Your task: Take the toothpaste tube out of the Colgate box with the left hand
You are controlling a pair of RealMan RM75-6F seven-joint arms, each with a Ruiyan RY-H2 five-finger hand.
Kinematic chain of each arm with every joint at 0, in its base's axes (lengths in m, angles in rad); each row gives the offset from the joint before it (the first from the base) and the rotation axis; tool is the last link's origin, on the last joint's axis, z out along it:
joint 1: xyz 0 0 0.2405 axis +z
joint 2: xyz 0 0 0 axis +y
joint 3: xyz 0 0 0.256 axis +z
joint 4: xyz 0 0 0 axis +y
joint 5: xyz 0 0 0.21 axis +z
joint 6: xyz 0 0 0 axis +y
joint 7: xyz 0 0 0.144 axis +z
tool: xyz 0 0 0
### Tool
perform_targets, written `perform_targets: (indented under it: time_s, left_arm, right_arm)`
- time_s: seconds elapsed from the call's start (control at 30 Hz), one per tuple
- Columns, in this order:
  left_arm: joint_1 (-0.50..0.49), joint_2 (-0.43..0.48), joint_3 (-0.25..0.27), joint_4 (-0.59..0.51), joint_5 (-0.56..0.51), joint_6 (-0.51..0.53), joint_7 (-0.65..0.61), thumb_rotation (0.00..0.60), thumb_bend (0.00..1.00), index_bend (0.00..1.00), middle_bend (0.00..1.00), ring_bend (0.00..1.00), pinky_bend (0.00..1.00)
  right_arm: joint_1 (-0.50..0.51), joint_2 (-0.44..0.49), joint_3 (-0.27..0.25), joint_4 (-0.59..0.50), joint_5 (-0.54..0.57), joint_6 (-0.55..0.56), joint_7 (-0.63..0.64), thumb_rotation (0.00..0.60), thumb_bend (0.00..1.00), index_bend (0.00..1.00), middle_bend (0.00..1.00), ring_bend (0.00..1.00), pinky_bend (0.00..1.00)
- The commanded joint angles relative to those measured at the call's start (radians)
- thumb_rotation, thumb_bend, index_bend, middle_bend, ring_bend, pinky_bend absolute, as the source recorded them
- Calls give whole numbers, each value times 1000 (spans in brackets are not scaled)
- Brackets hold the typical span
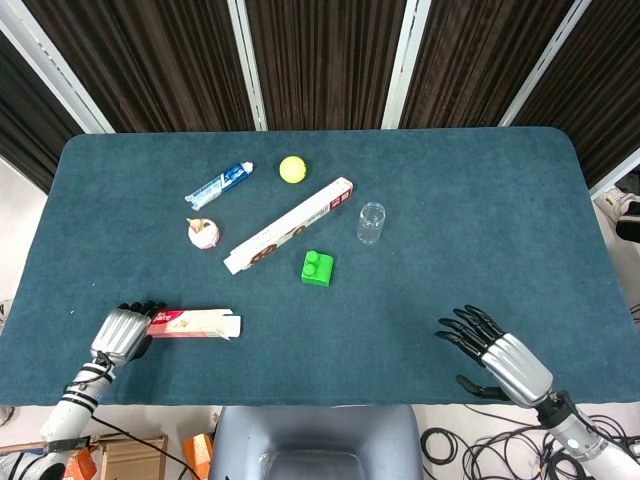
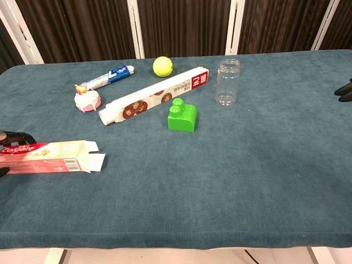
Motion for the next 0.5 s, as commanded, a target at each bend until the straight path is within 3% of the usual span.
perform_targets:
  time_s: [0.03,0.13,0.33,0.5]
  left_arm:
    - [-3,0,2,2,-4,-9,-1,600,429,249,283,449,441]
    - [-4,-5,3,7,2,-7,-6,600,429,275,294,460,452]
    - [0,-12,8,24,51,35,-45,600,429,399,418,562,548]
    - [10,21,14,-19,77,70,-47,600,429,437,457,600,584]
  right_arm:
    - [-1,1,2,-1,-3,-1,0,600,266,186,108,0,35]
    - [-3,1,4,-1,-4,-4,0,600,267,186,108,1,35]
    - [-5,3,7,-1,-7,-8,3,600,266,186,108,1,35]
    - [-5,4,9,-1,-12,-11,5,600,266,186,108,1,35]
